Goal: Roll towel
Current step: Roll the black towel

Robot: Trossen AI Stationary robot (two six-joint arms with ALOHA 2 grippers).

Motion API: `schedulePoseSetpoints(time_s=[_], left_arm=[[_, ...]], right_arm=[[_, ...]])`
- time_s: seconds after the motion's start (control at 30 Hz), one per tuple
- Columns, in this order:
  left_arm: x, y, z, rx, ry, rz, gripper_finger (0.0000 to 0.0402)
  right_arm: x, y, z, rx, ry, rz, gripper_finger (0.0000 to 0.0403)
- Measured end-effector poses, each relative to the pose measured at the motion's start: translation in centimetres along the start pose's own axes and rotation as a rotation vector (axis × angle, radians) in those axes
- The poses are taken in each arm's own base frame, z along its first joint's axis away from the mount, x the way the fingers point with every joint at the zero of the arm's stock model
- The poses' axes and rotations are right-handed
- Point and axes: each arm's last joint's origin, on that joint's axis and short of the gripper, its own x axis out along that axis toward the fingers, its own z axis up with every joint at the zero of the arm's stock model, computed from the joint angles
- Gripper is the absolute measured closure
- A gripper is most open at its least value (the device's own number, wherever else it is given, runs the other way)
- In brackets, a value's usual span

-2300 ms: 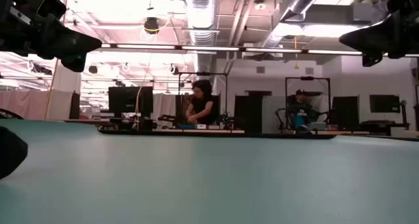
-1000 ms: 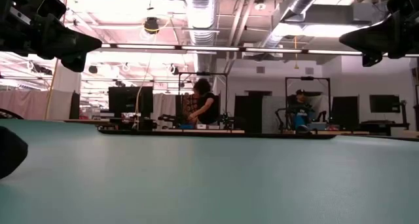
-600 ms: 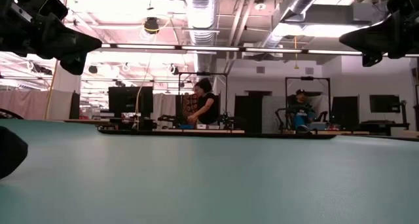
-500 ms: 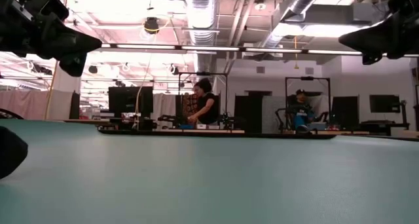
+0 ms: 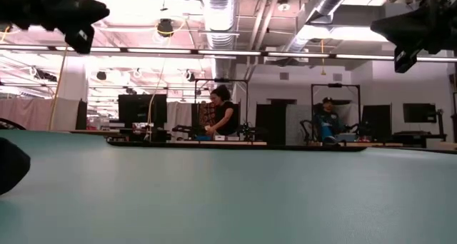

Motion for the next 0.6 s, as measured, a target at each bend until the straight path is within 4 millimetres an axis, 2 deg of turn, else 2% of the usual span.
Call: schedulePoseSetpoints(time_s=[0.1,0.2,0.33,0.43,0.6], left_arm=[[1.0,-0.6,1.4,-0.001,0.185,0.042,0.0341],[2.5,-1.3,2.2,0.001,0.466,0.117,0.0321],[5.0,-2.2,2.6,-0.051,0.862,0.324,0.0299],[6.8,-2.9,2.4,-0.113,1.139,0.533,0.0295],[10.5,-5.2,0.8,-0.179,1.448,0.706,0.0294]], right_arm=[[0.0,0.0,0.0,-0.041,0.003,-0.001,0.0362],[0.0,0.0,-0.1,-0.102,0.009,-0.003,0.0362],[0.0,-0.1,-0.3,-0.125,0.03,-0.005,0.0354],[0.0,-0.1,-0.6,-0.144,0.056,-0.008,0.0343],[0.0,-0.2,-0.9,-0.159,0.079,-0.01,0.0325]])
